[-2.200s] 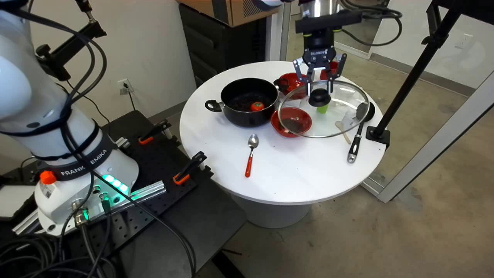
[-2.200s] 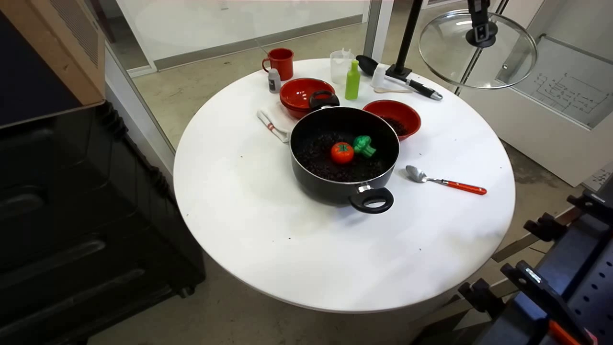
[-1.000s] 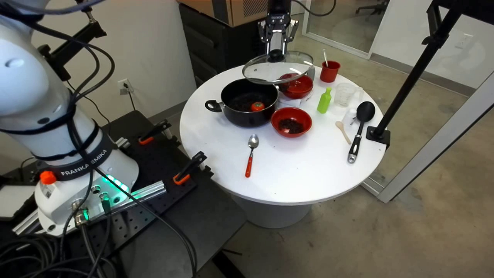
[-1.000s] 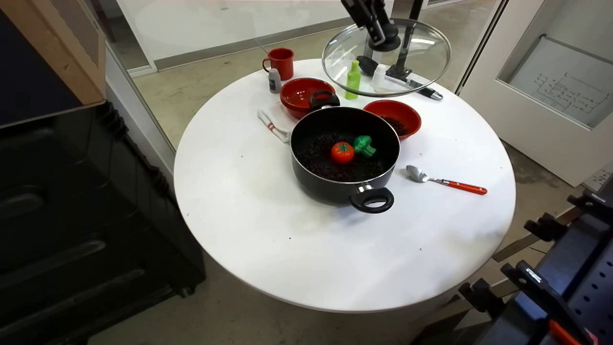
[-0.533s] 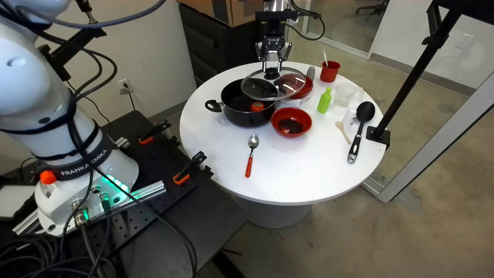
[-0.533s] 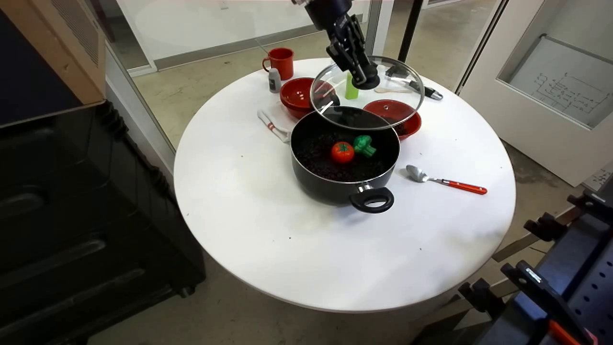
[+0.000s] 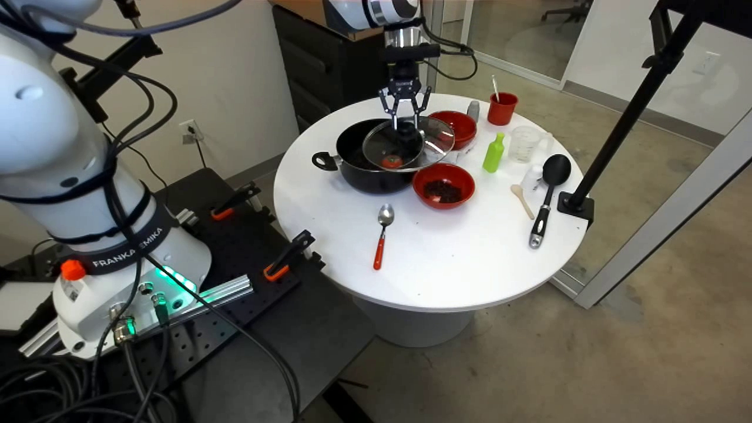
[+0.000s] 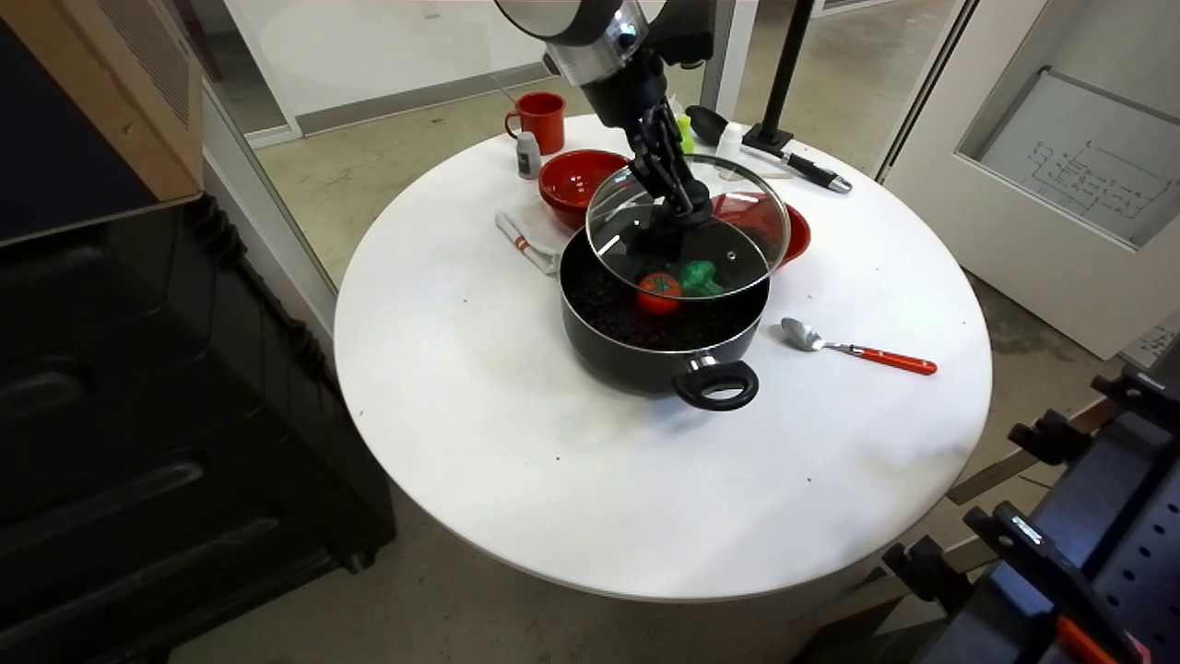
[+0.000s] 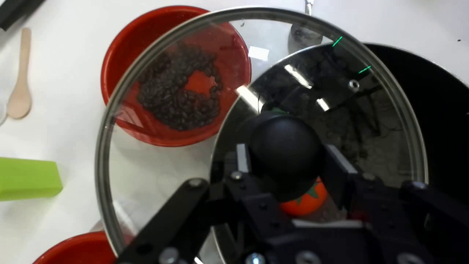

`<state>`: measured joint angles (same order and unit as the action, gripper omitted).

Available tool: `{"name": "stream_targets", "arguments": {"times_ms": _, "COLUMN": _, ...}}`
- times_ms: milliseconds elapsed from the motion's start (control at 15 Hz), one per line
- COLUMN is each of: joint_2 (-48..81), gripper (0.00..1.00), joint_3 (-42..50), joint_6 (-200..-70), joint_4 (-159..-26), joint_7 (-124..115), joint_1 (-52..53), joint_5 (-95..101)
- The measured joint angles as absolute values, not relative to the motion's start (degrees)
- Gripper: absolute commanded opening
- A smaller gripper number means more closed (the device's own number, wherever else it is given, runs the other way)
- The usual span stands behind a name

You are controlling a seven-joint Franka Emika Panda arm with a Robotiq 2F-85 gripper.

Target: Move the objects from the orange bowl to the black pot, then cover the black pot with the glass lid

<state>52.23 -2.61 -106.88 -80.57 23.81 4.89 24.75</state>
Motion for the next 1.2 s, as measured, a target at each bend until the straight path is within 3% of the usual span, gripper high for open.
{"name": "stream_targets", "arguments": {"times_ms": 1200, "joint_2": 36.7, "gripper": 0.25, "joint_3": -3.7, "joint_6": -123.4, "joint_4": -107.1, "joint_7": 24.0, "joint_1": 6.7, "joint_5": 27.9}}
